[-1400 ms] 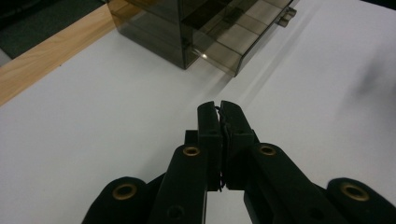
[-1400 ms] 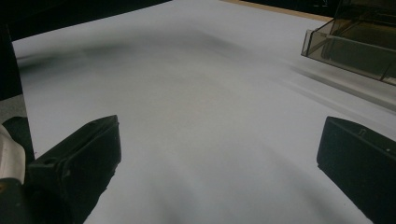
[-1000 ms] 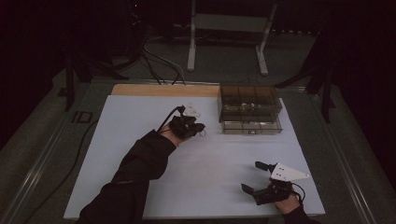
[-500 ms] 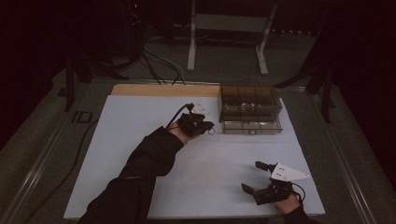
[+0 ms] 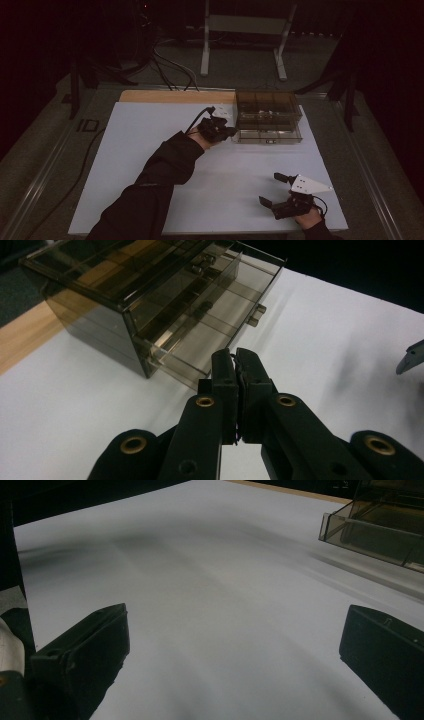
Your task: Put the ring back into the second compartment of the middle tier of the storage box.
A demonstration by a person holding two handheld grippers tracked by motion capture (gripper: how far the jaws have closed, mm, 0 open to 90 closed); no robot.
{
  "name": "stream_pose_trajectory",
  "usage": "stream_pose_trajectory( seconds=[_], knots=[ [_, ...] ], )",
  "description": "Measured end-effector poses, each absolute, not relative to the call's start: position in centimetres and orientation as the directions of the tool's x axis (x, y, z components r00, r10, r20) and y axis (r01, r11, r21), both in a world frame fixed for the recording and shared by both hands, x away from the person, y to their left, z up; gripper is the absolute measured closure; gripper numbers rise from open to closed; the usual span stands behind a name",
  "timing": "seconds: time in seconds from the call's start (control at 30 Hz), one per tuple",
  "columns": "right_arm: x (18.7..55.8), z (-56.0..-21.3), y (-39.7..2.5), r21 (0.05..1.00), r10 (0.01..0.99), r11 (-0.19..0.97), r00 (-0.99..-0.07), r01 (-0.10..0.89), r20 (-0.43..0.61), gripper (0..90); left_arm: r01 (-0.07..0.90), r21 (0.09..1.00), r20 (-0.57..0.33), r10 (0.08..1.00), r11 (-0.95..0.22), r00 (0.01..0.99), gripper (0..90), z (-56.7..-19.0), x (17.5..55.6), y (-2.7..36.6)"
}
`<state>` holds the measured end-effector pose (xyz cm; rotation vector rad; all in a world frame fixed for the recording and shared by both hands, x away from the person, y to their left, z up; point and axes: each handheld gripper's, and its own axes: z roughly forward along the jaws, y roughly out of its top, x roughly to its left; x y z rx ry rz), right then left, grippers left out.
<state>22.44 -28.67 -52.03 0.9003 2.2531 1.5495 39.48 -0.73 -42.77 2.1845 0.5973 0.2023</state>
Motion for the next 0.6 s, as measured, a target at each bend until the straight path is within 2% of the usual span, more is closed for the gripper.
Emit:
stream_pose_trajectory(
  seconds=[0.6],
  knots=[
    [22.5,-52.1,-28.7,0.908,0.62,0.239,-0.774,0.344,0.13,0.0,0.318,0.782,-0.063,0.44,-0.536,0.896,90.0,-42.0,40.6,-3.9]
  ],
)
